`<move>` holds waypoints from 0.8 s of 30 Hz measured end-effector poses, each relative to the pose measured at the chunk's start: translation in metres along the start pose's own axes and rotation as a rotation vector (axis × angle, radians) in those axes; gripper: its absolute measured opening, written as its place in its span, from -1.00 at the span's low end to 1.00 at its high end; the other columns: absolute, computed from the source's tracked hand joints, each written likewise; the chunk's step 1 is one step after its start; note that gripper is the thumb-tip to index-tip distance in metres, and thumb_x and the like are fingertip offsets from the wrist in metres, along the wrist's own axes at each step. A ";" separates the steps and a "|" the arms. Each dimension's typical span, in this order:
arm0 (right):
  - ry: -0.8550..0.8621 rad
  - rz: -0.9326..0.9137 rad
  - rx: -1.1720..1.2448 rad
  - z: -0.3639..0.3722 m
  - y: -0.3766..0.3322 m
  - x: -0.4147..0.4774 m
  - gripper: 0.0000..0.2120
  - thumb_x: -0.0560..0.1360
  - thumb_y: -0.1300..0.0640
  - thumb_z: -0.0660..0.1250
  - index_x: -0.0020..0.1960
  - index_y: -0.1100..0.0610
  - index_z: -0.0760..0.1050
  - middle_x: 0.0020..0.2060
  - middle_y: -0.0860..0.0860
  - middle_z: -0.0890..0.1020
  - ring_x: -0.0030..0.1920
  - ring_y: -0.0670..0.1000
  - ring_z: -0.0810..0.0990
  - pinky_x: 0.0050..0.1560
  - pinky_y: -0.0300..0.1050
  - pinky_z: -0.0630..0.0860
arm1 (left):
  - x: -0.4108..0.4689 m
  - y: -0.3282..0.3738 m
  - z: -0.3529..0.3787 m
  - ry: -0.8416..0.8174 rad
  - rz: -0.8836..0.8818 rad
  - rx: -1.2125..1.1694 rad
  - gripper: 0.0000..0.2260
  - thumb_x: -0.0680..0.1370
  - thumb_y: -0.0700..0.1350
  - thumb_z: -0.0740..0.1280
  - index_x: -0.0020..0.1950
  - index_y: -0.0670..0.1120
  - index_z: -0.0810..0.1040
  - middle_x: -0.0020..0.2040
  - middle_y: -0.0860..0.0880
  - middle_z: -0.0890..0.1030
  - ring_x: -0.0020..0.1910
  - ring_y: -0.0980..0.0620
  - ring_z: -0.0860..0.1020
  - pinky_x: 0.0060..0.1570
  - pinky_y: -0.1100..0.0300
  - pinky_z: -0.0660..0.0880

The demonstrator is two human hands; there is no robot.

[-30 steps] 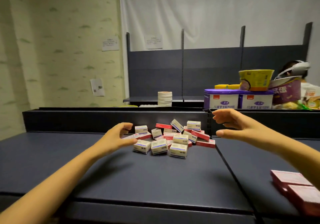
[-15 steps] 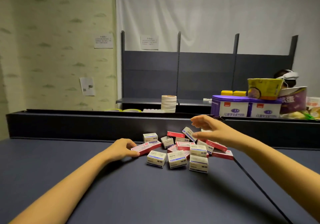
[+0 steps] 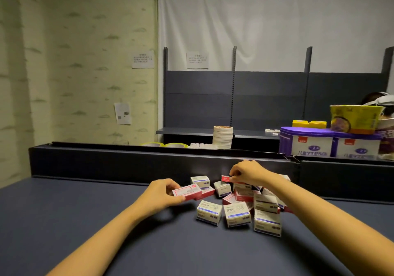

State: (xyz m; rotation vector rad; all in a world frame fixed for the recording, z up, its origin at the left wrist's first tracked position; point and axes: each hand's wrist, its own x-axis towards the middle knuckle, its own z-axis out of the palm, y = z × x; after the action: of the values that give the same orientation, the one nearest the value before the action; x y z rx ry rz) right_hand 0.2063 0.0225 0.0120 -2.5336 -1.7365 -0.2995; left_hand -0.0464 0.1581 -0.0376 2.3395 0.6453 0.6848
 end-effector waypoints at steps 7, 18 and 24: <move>-0.059 0.035 -0.019 0.003 -0.006 0.004 -0.69 0.48 -0.05 0.31 0.18 0.02 0.50 0.12 0.01 0.57 0.16 0.07 0.48 0.06 -0.08 0.33 | -0.002 0.003 0.003 -0.034 -0.002 0.019 -0.74 0.41 -0.01 0.46 0.05 0.01 0.52 -0.06 0.12 0.56 -0.12 0.23 0.54 -0.20 0.43 0.49; -0.146 0.008 0.307 0.000 0.003 -0.014 -0.63 0.39 -0.03 0.42 0.16 -0.06 0.42 0.14 -0.06 0.53 0.16 0.01 0.47 0.18 -0.09 0.40 | -0.002 0.004 0.004 -0.053 0.009 0.012 -0.66 0.41 -0.01 0.46 0.14 -0.06 0.53 0.01 0.06 0.58 -0.01 0.15 0.56 -0.13 0.39 0.50; -0.053 -0.090 0.418 -0.012 -0.001 -0.033 -0.57 0.38 0.14 0.45 0.21 0.03 0.44 0.10 -0.07 0.46 0.15 -0.06 0.43 0.09 -0.27 0.41 | -0.001 0.010 0.003 -0.015 0.049 0.013 -0.69 0.41 -0.02 0.46 0.11 -0.04 0.55 0.04 0.04 0.60 -0.01 0.13 0.57 -0.06 0.33 0.52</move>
State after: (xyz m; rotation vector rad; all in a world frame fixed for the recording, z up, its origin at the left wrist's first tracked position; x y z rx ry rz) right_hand 0.1926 -0.0097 0.0170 -2.1869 -1.7172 0.1198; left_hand -0.0428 0.1488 -0.0333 2.3768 0.5896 0.6860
